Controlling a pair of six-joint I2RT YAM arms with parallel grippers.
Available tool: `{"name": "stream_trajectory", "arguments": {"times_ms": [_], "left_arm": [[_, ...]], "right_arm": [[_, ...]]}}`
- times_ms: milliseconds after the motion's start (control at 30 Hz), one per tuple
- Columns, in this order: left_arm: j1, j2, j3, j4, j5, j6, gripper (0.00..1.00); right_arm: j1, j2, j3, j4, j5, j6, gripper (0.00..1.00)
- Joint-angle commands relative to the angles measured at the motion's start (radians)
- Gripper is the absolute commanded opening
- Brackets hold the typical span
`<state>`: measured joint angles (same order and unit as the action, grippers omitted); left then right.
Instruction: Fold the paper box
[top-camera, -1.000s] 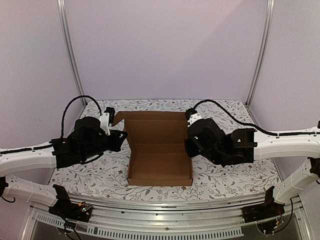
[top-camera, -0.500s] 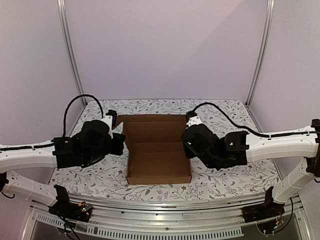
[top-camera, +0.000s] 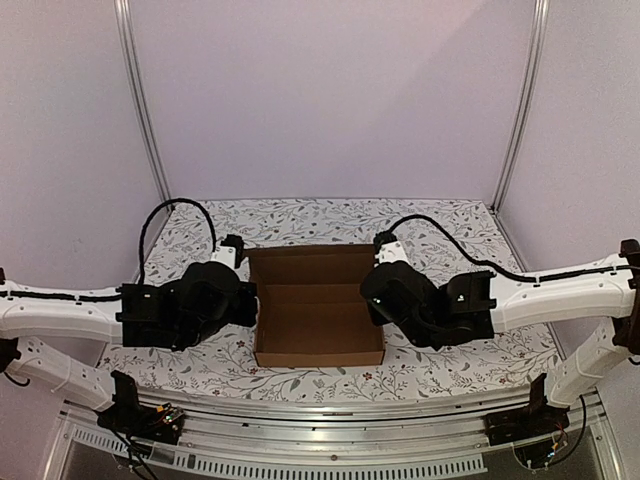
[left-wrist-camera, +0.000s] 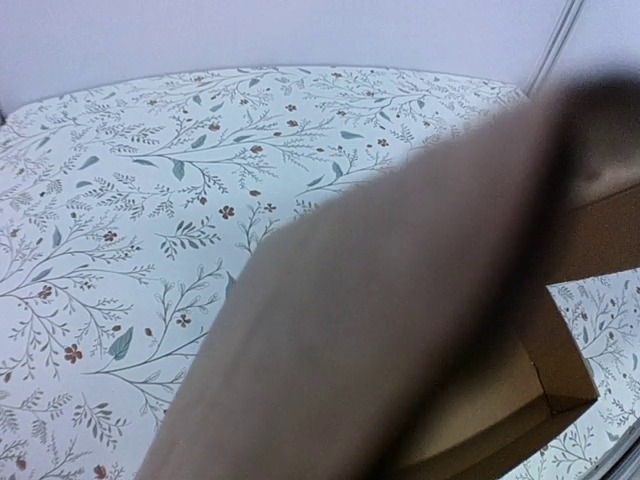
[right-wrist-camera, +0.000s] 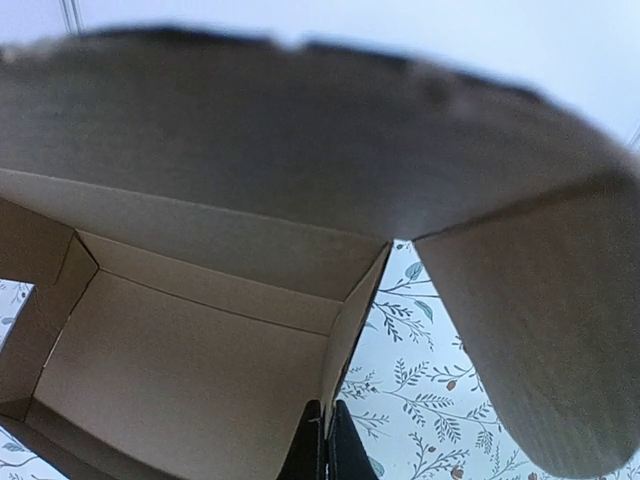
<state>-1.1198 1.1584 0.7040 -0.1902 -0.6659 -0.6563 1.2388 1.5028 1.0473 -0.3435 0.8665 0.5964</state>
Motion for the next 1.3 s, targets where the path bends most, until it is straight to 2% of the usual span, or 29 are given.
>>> {"name": "stream_trajectory", "arguments": {"times_ms": [0, 233, 333, 567, 833, 933, 1133, 1267], "left_arm": [[-0.063, 0.014, -0.019, -0.058, -0.019, -0.045, 0.0], [-0.159, 0.032, -0.067, -0.097, -0.092, -0.145, 0.0], [-0.21, 0.048, -0.089, -0.101, -0.143, -0.194, 0.0], [-0.288, 0.111, -0.093, -0.13, -0.212, -0.276, 0.0], [-0.333, 0.169, -0.078, -0.172, -0.252, -0.325, 0.0], [-0.347, 0.181, -0.062, -0.201, -0.27, -0.335, 0.0], [-0.365, 0.207, -0.033, -0.254, -0.301, -0.374, 0.0], [-0.372, 0.228, -0.01, -0.275, -0.315, -0.384, 0.0]], "right_arm": [[0.04, 0.002, -0.051, 0.006, -0.003, 0.055, 0.0], [0.094, 0.002, -0.123, 0.007, 0.028, 0.155, 0.0], [0.121, 0.015, -0.145, -0.001, 0.058, 0.215, 0.05], [0.182, 0.006, -0.145, -0.065, 0.12, 0.292, 0.36], [0.211, -0.115, -0.168, -0.207, 0.137, 0.336, 0.62], [0.212, -0.184, -0.165, -0.271, 0.117, 0.32, 0.67], [0.214, -0.326, -0.087, -0.319, 0.067, 0.168, 0.76], [0.212, -0.327, 0.023, -0.311, 0.062, 0.03, 0.83]]}}
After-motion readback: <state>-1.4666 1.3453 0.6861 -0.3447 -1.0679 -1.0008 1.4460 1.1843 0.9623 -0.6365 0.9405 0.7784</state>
